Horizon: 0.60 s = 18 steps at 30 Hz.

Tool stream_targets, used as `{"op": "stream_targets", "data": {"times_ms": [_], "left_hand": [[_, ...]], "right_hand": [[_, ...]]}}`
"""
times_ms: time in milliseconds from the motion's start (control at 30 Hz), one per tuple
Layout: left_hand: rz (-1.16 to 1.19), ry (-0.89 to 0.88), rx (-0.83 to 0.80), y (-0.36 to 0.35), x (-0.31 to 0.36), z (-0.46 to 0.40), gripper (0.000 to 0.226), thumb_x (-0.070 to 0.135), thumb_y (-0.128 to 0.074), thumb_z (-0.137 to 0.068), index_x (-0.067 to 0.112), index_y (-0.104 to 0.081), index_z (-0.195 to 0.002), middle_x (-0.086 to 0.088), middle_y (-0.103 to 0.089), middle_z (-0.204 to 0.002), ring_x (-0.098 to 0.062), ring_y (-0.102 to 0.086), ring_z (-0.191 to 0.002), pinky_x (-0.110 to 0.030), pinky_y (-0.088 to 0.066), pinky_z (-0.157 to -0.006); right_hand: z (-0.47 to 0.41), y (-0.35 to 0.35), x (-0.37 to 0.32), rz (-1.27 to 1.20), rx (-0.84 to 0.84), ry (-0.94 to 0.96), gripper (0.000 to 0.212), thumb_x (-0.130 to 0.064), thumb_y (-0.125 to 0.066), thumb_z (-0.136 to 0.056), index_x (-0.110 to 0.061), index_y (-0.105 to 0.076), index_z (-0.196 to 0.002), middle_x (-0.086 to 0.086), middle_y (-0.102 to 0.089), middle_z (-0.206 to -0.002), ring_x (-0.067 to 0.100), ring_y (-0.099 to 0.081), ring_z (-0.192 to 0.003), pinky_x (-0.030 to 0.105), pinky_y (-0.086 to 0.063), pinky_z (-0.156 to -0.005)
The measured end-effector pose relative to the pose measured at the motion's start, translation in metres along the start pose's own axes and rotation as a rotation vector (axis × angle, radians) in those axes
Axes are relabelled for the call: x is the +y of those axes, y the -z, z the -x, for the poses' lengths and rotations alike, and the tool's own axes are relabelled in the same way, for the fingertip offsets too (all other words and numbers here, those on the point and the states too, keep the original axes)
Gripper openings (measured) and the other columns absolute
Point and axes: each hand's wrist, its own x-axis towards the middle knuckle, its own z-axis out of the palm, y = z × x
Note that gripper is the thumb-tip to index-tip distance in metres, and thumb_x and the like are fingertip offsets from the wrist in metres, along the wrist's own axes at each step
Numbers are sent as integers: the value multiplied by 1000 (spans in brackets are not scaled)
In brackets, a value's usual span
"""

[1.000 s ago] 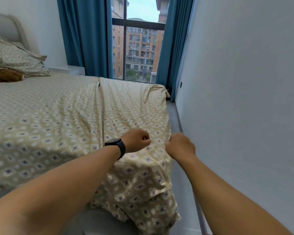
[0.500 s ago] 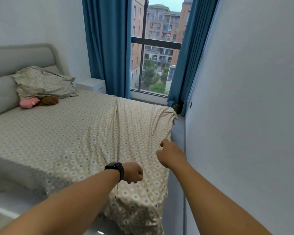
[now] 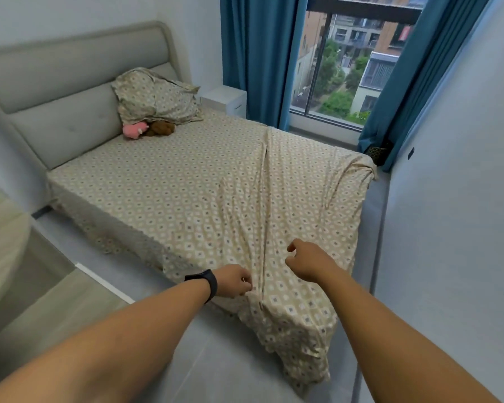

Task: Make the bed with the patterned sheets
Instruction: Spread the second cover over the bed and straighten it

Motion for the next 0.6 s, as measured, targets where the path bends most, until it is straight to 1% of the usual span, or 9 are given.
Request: {"op": "stream_targets", "data": {"times_ms": [100,167,233,300,367,467,567,600], "left_hand": [[72,28,50,30,-33,18,21,28,-52,-104,16,-69,-106,3,-69,-93,-13,-63,-77,-29,-55,-73],[103,55,75,45,-54,25,21,27,-51,-104,16,-68,-104,3,-68,-92,-14,-64,-77,-31,-56,-76],[130,79,99,56,-71,27,21,25,-51,-103,14,-69,-102,1,-69,-91,-16,-64,-77,-33,-56,-77],[163,100,107,68,-85,23,21,22,-50,-103,13,-69,-99,-1,-69,-91,-17,-63,-77,-34,-56,-78],[193,116,106,79,-96,10,21,22,-50,-103,14,-68,-98,-2,-69,-92,-19,-63,-80,-36,-57,-81],[216,143,102,94,-112,-17,21,23,-49,-104,13,-68,-102,-2,-68,-93,-19,-63,-80,-36,-57,-81],[229,172,124,114,-127,-44,21,22,-49,-105,13,-68,-103,-1,-68,-93,-16,-62,-77,-29,-56,-71],[244,187,136,123,-135,-58,20,22,-49,-105,14,-68,-103,0,-68,-93,-16,-63,-78,-28,-56,-71]], "right_hand": [[-6,-8,-48,-57,-14,39,46,-32,-46,-100,-19,-47,-144,6,-58,-133,17,-59,-91,32,-47,-75],[-14,-15,-70,-70,-18,59,44,-32,-47,-100,-19,-50,-142,5,-58,-134,16,-60,-92,32,-48,-76],[-23,-20,-85,-55,-50,75,44,-32,-47,-100,-19,-51,-142,5,-58,-136,18,-61,-102,32,-50,-82],[-41,-22,-95,-27,-65,78,44,-33,-47,-99,-20,-51,-141,5,-56,-139,20,-59,-113,36,-51,-92],[-66,-20,-99,1,-77,76,44,-34,-47,-100,-20,-51,-141,3,-54,-142,21,-58,-116,37,-51,-95],[-108,-19,-104,50,-117,85,43,-33,-46,-101,-20,-50,-141,4,-54,-140,22,-59,-114,36,-51,-92],[-157,-17,-107,53,-112,91,42,-35,-46,-101,-21,-51,-140,2,-57,-135,20,-61,-107,39,-53,-92],[-180,-16,-109,58,-113,105,41,-34,-45,-101,-21,-52,-139,2,-58,-134,19,-61,-106,38,-53,-91]]}}
